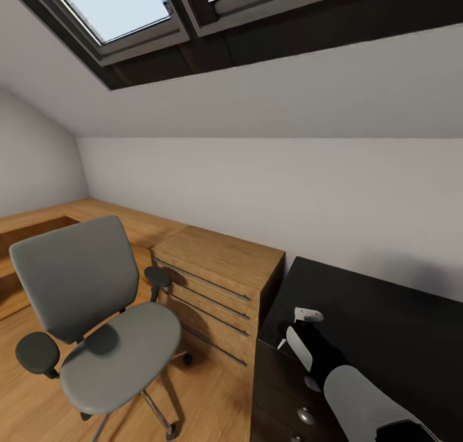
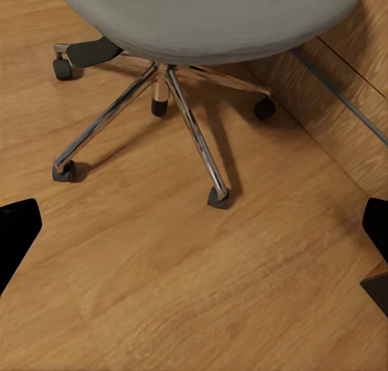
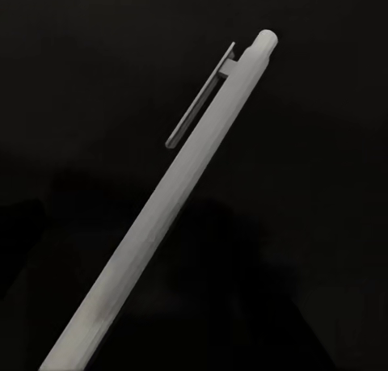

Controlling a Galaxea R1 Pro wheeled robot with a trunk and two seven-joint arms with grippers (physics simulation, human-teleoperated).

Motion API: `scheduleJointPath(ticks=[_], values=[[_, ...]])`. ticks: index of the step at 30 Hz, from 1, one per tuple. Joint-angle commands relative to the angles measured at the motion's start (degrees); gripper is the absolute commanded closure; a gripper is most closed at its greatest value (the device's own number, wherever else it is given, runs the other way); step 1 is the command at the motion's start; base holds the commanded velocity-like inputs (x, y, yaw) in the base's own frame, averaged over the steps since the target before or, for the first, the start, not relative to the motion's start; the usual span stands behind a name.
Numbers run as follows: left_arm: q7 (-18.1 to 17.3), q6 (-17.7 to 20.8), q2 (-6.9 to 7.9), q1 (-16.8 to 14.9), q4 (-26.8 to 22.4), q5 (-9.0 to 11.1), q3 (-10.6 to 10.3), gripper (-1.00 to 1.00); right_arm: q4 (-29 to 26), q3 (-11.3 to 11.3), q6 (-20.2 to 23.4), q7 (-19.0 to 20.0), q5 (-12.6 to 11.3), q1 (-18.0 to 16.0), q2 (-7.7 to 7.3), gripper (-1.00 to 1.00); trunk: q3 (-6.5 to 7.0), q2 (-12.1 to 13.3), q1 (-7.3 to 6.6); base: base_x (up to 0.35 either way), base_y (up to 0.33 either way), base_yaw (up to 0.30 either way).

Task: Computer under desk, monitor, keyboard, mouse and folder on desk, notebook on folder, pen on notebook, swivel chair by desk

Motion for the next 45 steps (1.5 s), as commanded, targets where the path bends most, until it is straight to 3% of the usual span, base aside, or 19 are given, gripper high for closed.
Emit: scheduleJointPath(ticks=[1, 11, 21, 26, 35, 45], values=[[0.37, -0.27, 0.08, -0.01, -0.06, 0.48, -0.26, -1.0, 0.8, 0.36, 0.62, -0.51, -0.52, 0.0, -0.07, 1.0, -0.06, -0.02, 0.01, 0.0, 0.0, 0.0], [0.37, -0.27, 0.08, -0.01, -0.06, 0.48, -0.17, -1.0, 0.74, 0.36, 0.88, -0.47, -0.7, 0.0, -0.07, 1.0, -0.06, -0.02, 0.01, 0.0, 0.0, 0.0], [0.37, -0.27, 0.08, -0.01, -0.06, 0.55, -0.15, -1.0, 0.23, 0.36, 4.28, -0.39, -3.78, 0.0, -0.18, 1.0, -0.06, -0.02, 0.01, 0.0, 0.0, 0.0], [0.37, -0.27, 0.01, -0.01, -0.06, 0.56, 1.31, -1.0, 0.19, 0.33, 4.57, -0.34, -4.02, 0.0, -0.24, 1.0, -0.06, -0.02, 0.01, 0.0, 0.0, 0.0], [0.37, -0.27, -0.03, -0.01, -0.06, 0.49, 1.5, -1.0, 0.03, 0.3, 5.67, -0.29, -6.27, 0.0, -0.76, 1.0, -0.06, -0.02, 0.01, 0.0, 0.0, 0.0], [0.3, -0.27, -0.04, -0.01, -0.06, 0.48, 1.5, -1.0, -1.27, 0.29, 6.36, -0.29, -6.77, 0.0, -1.01, 1.0, -0.06, -0.02, 0.01, 0.0, 0.0, 0.0]])
